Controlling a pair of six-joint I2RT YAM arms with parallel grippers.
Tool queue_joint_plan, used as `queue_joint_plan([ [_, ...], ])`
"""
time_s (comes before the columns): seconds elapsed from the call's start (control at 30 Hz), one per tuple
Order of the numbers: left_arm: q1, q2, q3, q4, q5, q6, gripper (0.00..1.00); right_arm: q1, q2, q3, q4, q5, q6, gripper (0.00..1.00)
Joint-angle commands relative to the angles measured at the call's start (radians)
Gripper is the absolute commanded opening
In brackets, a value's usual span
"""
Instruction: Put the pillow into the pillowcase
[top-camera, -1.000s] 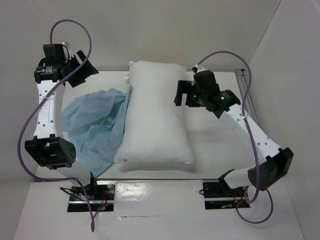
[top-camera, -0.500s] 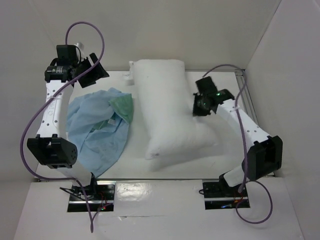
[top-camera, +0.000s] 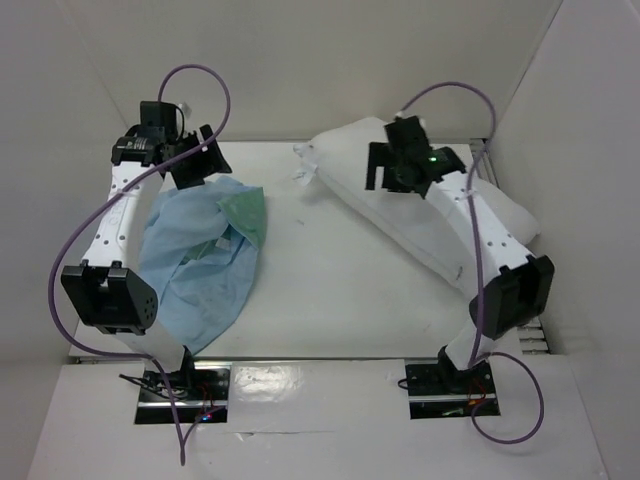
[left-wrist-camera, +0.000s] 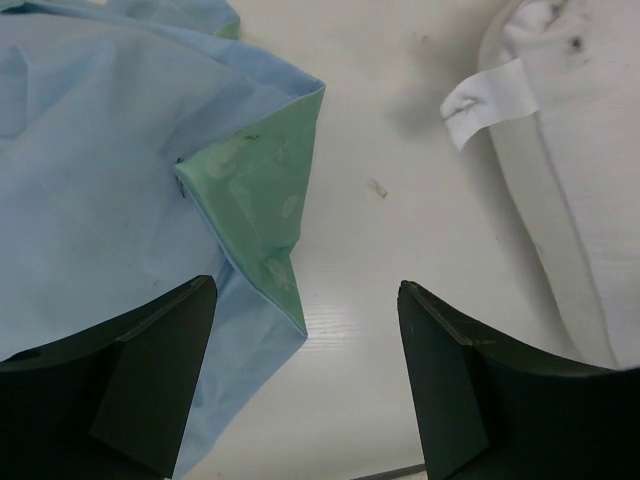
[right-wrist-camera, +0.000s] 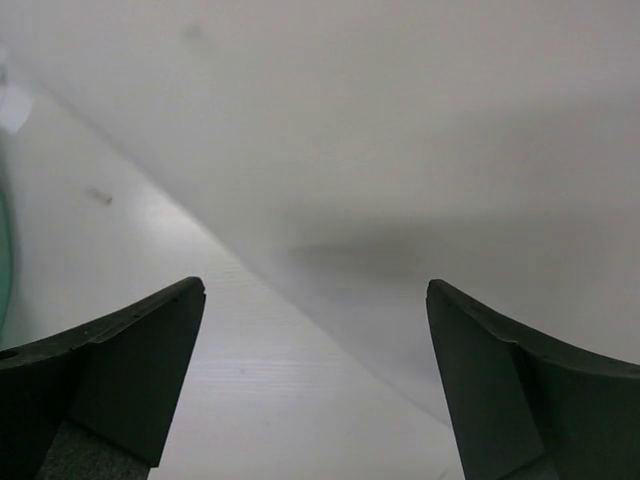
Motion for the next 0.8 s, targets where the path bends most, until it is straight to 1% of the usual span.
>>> queue_joint_plan([
  [0.0, -0.012, 0.006, -0.035, 0.002, -0.038, 0.031, 0.86, 0.112, 0.097, 0.062, 0.021, 0.024, -0.011, 0.99],
  [0.07, -0.012, -0.004, -0.073, -0.007, -0.075, 0.031, 0.85, 0.177, 0.157, 0.073, 0.021, 0.067, -0.023, 0.99],
  [0.17, -0.012, -0.026, -0.127, -0.007, -0.064, 0.017, 0.85, 0.187, 0.224, 0.062, 0.021, 0.187, -0.023, 0.99],
  [0.2, -0.012, -0.026, -0.136, -0.007, -0.055, 0.017, 0.85, 0.187, 0.262, 0.033, 0.03, 0.3, -0.011, 0.99],
  [0.23, -0.012, -0.035, -0.136, 0.003, -0.046, 0.017, 0.83, 0.187, 0.273, 0.013, 0.041, 0.351, -0.002, 0.99],
  [0.27, -0.012, -0.035, -0.145, 0.003, -0.03, 0.017, 0.83, 0.187, 0.273, -0.013, 0.062, 0.389, -0.002, 0.94],
  [0.3, -0.012, -0.035, -0.145, 0.003, -0.03, 0.017, 0.83, 0.187, 0.273, -0.063, 0.111, 0.409, -0.002, 0.81],
  [0.33, -0.022, -0.035, -0.145, 0.003, -0.017, 0.017, 0.83, 0.187, 0.264, -0.085, 0.127, 0.419, -0.002, 0.35],
  [0.37, -0.022, -0.026, -0.136, 0.003, -0.016, 0.017, 0.83, 0.178, 0.255, -0.102, 0.137, 0.408, -0.002, 0.08],
  [0.4, -0.022, -0.026, -0.125, 0.003, -0.016, 0.017, 0.83, 0.178, 0.229, -0.125, 0.137, 0.396, 0.011, 0.0],
  [0.43, -0.022, -0.026, -0.125, 0.003, -0.016, 0.017, 0.83, 0.178, 0.208, -0.14, 0.137, 0.366, 0.011, 0.0],
  [0.5, -0.022, -0.026, -0.125, 0.003, -0.026, 0.017, 0.83, 0.207, 0.162, -0.169, 0.128, 0.355, 0.011, 0.0],
  [0.57, -0.022, -0.026, -0.115, 0.003, -0.035, 0.027, 0.89, 0.23, 0.091, -0.194, 0.043, 0.354, 0.037, 0.0],
  [0.6, -0.022, -0.015, -0.115, 0.003, -0.067, 0.027, 0.9, 0.26, 0.068, -0.203, 0.004, 0.354, 0.067, 0.0],
  [0.63, -0.022, -0.015, -0.102, -0.013, -0.087, 0.027, 0.9, 0.28, 0.016, -0.226, -0.081, 0.354, 0.09, 0.0],
  [0.67, -0.022, -0.002, -0.102, -0.036, -0.107, 0.037, 0.9, 0.3, -0.009, -0.238, -0.127, 0.376, 0.121, 0.0],
  [0.7, -0.022, -0.001, -0.102, -0.052, -0.154, 0.037, 0.9, 0.339, -0.032, -0.249, -0.173, 0.376, 0.188, 0.0],
  [0.73, -0.022, -0.001, -0.102, -0.063, -0.188, 0.018, 0.87, 0.36, -0.082, -0.277, -0.233, 0.376, 0.219, 0.0],
  [0.77, -0.022, -0.011, -0.121, -0.063, -0.219, 0.002, 0.87, 0.377, -0.104, -0.292, -0.243, 0.339, 0.239, 0.0],
])
